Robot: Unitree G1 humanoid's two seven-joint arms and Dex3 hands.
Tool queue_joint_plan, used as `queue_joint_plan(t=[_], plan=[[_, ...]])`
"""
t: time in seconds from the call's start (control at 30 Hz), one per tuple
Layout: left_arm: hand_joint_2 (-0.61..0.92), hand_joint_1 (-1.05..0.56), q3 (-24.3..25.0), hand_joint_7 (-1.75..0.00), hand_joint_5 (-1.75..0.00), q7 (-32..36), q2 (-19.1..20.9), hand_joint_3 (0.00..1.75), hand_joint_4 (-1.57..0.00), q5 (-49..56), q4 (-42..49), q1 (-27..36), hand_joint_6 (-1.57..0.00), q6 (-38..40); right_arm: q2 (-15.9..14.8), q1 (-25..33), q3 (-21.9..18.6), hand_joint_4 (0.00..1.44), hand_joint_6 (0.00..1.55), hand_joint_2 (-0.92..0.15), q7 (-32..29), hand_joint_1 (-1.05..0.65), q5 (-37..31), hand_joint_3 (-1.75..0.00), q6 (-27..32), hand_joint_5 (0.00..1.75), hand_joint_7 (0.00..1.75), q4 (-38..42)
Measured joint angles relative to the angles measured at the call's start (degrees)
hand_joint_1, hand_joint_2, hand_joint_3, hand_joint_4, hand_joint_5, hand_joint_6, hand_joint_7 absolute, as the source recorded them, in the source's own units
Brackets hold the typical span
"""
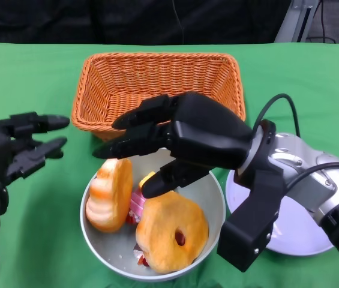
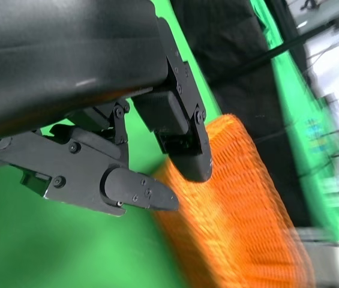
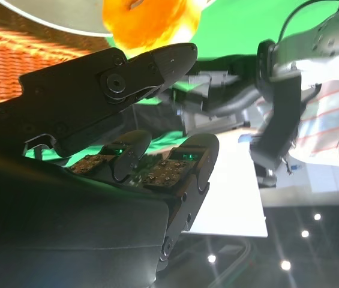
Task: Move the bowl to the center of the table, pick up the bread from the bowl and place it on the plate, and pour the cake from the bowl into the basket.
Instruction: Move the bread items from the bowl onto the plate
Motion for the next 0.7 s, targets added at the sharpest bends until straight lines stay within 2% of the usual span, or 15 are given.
queue_joint_plan(t=[0.07, 0.13, 0.3, 0.47, 0.5, 0.53, 0.57, 0.63, 0.7], plan=[[0.89, -0.32, 1.3, -1.38, -1.59, -2.7, -0.4, 0.02, -0.80, -2.8, -0.8, 0.1, -0.77, -2.3, 0.4, -1.1, 1.1, 0.65, 0.65, -0.85, -0.4, -0.70, -0.4, 0.00, -0.1, 0.07, 0.00, 1.8], [0.90, -0.32, 2.2, -1.45, -1.71, -2.8, -0.4, 0.01, -0.75, -3.4, -0.7, 0.1, -0.73, -4.6, 0.8, -2.0, 1.7, 0.66, 0.65, -0.85, -1.7, -0.69, -0.8, 0.00, -0.1, 0.07, 0.00, 3.4], [0.90, -0.21, 4.4, -1.59, -1.75, -5.1, -0.9, 0.01, -0.77, -6.5, 1.3, 0.0, -0.67, -6.5, 1.1, -3.7, 3.5, 0.69, 0.66, -0.85, -4.5, -0.70, -2.6, 0.00, -0.4, 0.08, 0.01, 6.8], [0.92, -0.14, 4.9, -1.47, -1.73, -5.1, -1.3, 0.17, -0.79, -7.5, 1.8, 0.0, -0.71, -7.9, 1.5, -4.2, 5.4, 0.74, 0.68, -0.85, -9.1, -0.71, -4.7, 0.00, -0.7, 0.10, 0.01, 9.6], [0.89, -0.11, 5.1, -1.45, -1.74, -4.9, -1.6, 0.30, -0.79, -7.9, 1.7, 0.0, -0.72, -7.9, 1.5, -4.2, 5.8, 0.75, 0.68, -0.85, -9.9, -0.72, -5.1, 0.00, -0.8, 0.10, 0.01, 10.0], [0.78, -0.10, 5.6, -1.41, -1.72, -5.0, -2.1, 0.59, -0.78, -8.7, 1.5, 0.0, -0.75, -7.9, 1.6, -4.3, 6.0, 0.75, 0.69, -0.86, -10.8, -0.72, -5.3, 0.00, -0.8, 0.10, 0.01, 10.4], [0.71, -0.10, 6.0, -1.38, -1.71, -5.3, -2.4, 0.73, -0.78, -9.6, 1.4, 0.0, -0.77, -7.8, 1.6, -4.5, 6.3, 0.76, 0.69, -0.86, -11.5, -0.73, -5.9, -0.01, -0.8, 0.10, 0.01, 10.8], [0.64, -0.12, 6.3, -1.34, -1.64, -5.7, -2.8, 0.87, -0.79, -10.5, 1.2, -0.1, -0.78, -7.7, 1.7, -4.8, 7.0, 0.77, 0.70, -0.87, -12.7, -0.74, -6.5, -0.01, -0.8, 0.11, 0.01, 11.5], [0.61, -0.15, 6.2, -1.33, -1.60, -6.3, -2.8, 0.90, -0.80, -10.4, 1.4, -0.2, -0.78, -9.3, 1.7, -5.1, 7.8, 0.77, 0.71, -0.87, -14.2, -0.74, -7.3, 0.00, -1.0, 0.11, 0.02, 12.2]])
